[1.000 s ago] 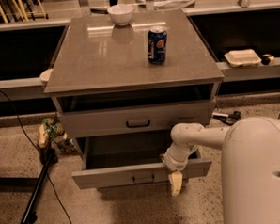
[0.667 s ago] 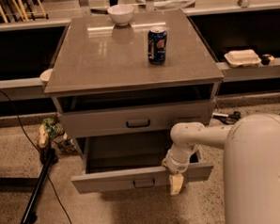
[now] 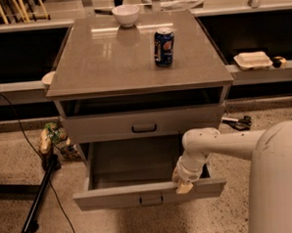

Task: Open middle drawer

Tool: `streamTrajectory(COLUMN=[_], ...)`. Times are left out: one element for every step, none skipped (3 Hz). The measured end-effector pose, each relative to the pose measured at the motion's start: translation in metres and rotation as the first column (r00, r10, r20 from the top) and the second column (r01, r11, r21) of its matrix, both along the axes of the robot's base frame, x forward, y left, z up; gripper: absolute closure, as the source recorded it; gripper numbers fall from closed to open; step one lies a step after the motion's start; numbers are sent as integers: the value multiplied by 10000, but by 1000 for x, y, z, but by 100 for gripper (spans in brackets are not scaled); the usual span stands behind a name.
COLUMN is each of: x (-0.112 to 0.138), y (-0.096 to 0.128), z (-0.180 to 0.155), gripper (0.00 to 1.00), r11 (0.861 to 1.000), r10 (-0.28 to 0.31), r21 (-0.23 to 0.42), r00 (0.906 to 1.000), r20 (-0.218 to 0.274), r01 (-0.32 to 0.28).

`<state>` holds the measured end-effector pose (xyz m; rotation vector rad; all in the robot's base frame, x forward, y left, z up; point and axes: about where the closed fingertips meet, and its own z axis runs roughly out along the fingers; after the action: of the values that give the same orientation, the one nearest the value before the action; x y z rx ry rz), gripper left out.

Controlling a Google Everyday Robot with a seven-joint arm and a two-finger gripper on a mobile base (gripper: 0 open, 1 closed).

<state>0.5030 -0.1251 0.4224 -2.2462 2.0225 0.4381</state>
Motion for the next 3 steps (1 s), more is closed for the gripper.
streamTrajectory(x=[-2, -8, -8], y=[-1, -2, -2], z=[1, 2, 2], gripper=[100, 30, 11], r11=[10000, 9998, 9998], r10=[-36, -137, -137], r21=[34, 127, 127], r00=[10000, 9999, 9999], r20=[20, 73, 72], r01=[36, 136, 136])
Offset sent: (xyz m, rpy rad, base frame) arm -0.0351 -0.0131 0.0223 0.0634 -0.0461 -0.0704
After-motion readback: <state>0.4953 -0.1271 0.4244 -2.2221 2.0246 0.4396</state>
